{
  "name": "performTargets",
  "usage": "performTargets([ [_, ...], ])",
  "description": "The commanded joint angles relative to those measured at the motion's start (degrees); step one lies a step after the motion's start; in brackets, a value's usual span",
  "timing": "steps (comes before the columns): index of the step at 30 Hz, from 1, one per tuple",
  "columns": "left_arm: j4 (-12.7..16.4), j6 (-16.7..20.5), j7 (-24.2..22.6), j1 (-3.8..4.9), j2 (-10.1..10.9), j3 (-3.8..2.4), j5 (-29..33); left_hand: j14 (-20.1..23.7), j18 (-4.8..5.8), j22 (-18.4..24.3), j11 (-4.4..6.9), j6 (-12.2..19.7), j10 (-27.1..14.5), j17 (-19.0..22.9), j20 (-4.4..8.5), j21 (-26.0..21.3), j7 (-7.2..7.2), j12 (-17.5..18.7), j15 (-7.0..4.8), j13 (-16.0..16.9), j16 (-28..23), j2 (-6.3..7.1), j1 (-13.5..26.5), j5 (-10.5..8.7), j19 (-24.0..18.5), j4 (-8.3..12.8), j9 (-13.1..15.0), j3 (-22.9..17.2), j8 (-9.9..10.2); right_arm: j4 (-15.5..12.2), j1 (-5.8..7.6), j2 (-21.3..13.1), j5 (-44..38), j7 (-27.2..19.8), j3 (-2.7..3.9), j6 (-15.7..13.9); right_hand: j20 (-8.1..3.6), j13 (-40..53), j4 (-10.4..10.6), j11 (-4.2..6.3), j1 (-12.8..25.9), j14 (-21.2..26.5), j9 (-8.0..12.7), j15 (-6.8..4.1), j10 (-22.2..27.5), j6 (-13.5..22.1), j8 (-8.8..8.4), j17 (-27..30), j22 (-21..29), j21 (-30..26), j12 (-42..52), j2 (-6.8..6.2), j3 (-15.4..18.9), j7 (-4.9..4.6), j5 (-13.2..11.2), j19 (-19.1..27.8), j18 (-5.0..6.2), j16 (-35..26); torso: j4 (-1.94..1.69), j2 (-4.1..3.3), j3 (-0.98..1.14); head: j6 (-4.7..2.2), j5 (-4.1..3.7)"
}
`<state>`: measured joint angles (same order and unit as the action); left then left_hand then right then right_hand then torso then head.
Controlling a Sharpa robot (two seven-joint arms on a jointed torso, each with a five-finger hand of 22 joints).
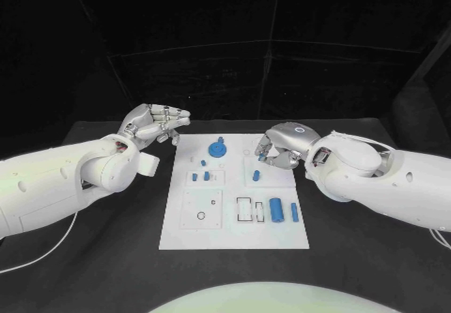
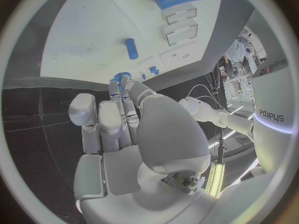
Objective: Assemble the parts on the task board
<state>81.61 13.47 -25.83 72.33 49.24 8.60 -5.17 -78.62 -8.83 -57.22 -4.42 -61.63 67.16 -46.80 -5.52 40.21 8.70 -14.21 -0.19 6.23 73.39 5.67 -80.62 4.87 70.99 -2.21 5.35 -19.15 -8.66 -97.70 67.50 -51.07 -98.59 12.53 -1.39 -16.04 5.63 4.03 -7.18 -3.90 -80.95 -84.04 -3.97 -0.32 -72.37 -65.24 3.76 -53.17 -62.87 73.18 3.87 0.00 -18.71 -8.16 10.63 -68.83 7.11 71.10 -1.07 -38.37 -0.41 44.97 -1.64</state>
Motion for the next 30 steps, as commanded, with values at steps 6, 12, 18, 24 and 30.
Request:
performTargets([
  [6, 0.24, -0.59, -0.23, 0.07, -0.15, -0.04, 0.23, 0.43, -0.91, 0.1, 0.03, 0.5, -0.55, 0.1, -0.17, -0.28, 0.0, -0.26, -0.03, 0.08, -0.28, -0.15, -0.37, 0.05, -0.4, 0.07, -0.09, -0.32, -0.31, -3.49, 0.38, 1.59, 1.32, -0.34, 0.29, -1.79, 0.09, 0.01, 0.13, -0.1, 0.21, -0.78, -0.04, -0.29, -0.36, -0.5, 0.17, -0.05, -0.05, 0.24, -0.09, -0.3, -0.36, -0.08, -0.14, -0.29, -0.7, 0.28, -0.07, -0.08, -0.08, 0.31, 1.48],
  [12, 0.21, -0.61, -0.28, 0.07, -0.46, -0.04, 0.23, 0.43, -0.91, 0.1, 0.03, 0.5, -0.55, 0.1, -0.17, -0.28, 0.0, -0.26, -0.03, 0.08, -0.28, -0.15, -0.37, 0.05, -0.4, 0.07, -0.09, -0.32, -0.31, -2.45, 0.37, 5.35, 2.14, -1.27, 0.25, -0.81, 0.09, 0.01, 0.15, -0.1, 0.26, -0.79, -0.04, -0.29, -0.37, -0.51, 0.16, -0.07, -0.19, 0.33, -0.09, -0.36, -0.58, -0.1, -0.08, -0.4, -0.73, 0.34, -0.04, -0.1, -0.11, 0.59, 3.36],
  [18, 0.25, -0.58, -0.35, 0.08, -0.77, -0.04, 0.23, 0.43, -0.91, 0.1, 0.03, 0.5, -0.55, 0.1, -0.17, -0.28, 0.0, -0.26, -0.03, 0.08, -0.28, -0.15, -0.37, 0.05, -0.4, 0.07, -0.09, -0.32, -0.31, 0.19, -0.26, 9.47, 2.36, -2.75, -0.59, 0.31, 0.1, -0.01, 0.26, -0.17, 0.56, -0.76, -0.01, -0.25, -0.26, -0.37, 0.08, 0.11, -0.27, 0.41, -0.14, -0.65, -0.9, -0.18, -0.02, -0.46, -0.76, 0.34, -0.05, -0.1, -0.09, 1.39, 5.15],
  [24, 0.24, -0.5, -0.33, 0.12, -0.8, -0.05, 0.23, 0.45, -0.9, 0.14, 0.0, 0.55, -0.61, 0.15, -0.18, -0.36, 0.03, -0.27, 0.0, 0.1, -0.32, -0.19, -0.39, 0.06, -0.41, 0.1, -0.1, -0.38, -0.32, 2.4, -1.27, 12.32, 2.41, -3.98, -2.68, 1.45, 0.12, -0.02, 0.29, -0.21, 0.66, -0.74, 0.01, -0.22, -0.16, -0.24, 0.03, 0.19, -0.55, 0.59, -0.17, -0.77, -1.13, -0.21, 0.05, -0.67, -0.82, 0.35, -0.01, -0.07, -0.07, 2.09, 6.04],
  [30, 0.2, -0.5, -0.34, 0.14, -0.81, -0.05, 0.23, 0.45, -0.9, 0.14, 0.0, 0.55, -0.61, 0.15, -0.18, -0.36, 0.03, -0.27, 0.0, 0.1, -0.32, -0.19, -0.39, 0.06, -0.41, 0.1, -0.1, -0.38, -0.32, 3.19, -2.54, 13.64, 1.96, -4.67, -3.51, 2.47, 0.14, -0.04, 0.31, -0.27, 0.77, -0.68, 0.05, -0.18, 0.0, -0.04, -0.04, 0.42, -0.63, 0.67, -0.21, -0.91, -1.48, -0.28, 0.12, -0.74, -0.84, 0.3, -0.02, -0.03, -0.05, 2.32, 6.69],
])
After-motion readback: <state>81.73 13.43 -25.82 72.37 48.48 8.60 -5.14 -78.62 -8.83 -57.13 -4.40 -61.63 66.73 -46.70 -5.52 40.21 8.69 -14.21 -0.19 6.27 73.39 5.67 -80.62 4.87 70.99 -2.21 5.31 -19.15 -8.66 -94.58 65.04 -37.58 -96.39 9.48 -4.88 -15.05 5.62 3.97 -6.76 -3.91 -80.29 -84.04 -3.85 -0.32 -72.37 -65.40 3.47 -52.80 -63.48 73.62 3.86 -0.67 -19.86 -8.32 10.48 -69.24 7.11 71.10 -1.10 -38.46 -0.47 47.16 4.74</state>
